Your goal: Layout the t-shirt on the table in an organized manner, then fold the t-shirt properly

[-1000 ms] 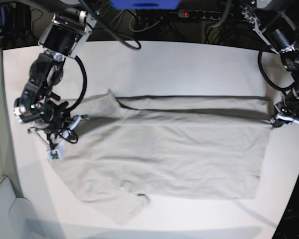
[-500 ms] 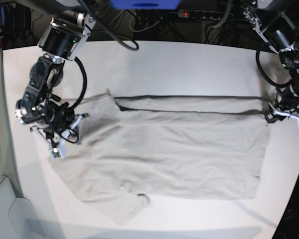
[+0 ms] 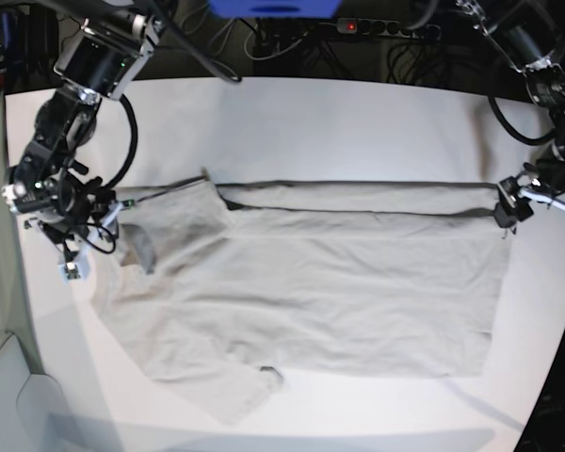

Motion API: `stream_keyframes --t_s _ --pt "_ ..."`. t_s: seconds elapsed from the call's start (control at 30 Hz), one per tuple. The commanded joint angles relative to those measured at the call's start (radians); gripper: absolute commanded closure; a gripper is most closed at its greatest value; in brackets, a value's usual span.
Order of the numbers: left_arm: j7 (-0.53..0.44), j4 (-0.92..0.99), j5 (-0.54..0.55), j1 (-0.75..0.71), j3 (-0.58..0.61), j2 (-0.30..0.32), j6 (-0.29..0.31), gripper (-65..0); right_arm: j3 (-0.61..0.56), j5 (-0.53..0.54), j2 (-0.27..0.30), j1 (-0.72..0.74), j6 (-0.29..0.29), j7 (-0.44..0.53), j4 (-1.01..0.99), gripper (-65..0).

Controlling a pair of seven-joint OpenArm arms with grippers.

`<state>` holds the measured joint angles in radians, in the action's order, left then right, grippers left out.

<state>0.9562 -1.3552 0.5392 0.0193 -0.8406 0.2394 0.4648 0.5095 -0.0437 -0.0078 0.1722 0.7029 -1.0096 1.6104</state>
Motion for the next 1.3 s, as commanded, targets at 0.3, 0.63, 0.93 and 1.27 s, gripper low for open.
stream_keyframes --t_s 0.3,0.63,0.93,1.27 --pt "-0.102 0.079 -0.026 0.003 0.024 0.027 0.004 -65.0 -0.004 0.023 0.004 -0.023 -0.005 0.021 0.069 -30.2" --pt "-0.159 0.081 -0.077 0.008 0.109 0.047 0.004 -42.4 -0.002 0.021 0.007 -0.029 -0.005 0.018 0.069 -30.0" --pt "-0.179 0.173 -0.078 0.029 0.109 0.077 0.002 -37.6 -0.002 0.021 0.015 -0.035 -0.005 0.025 0.069 -30.0" --pt "-0.2 0.211 -0.078 0.031 0.109 0.091 0.002 -21.7 0.024 0.021 0.029 -0.036 -0.005 0.021 0.069 -30.1"
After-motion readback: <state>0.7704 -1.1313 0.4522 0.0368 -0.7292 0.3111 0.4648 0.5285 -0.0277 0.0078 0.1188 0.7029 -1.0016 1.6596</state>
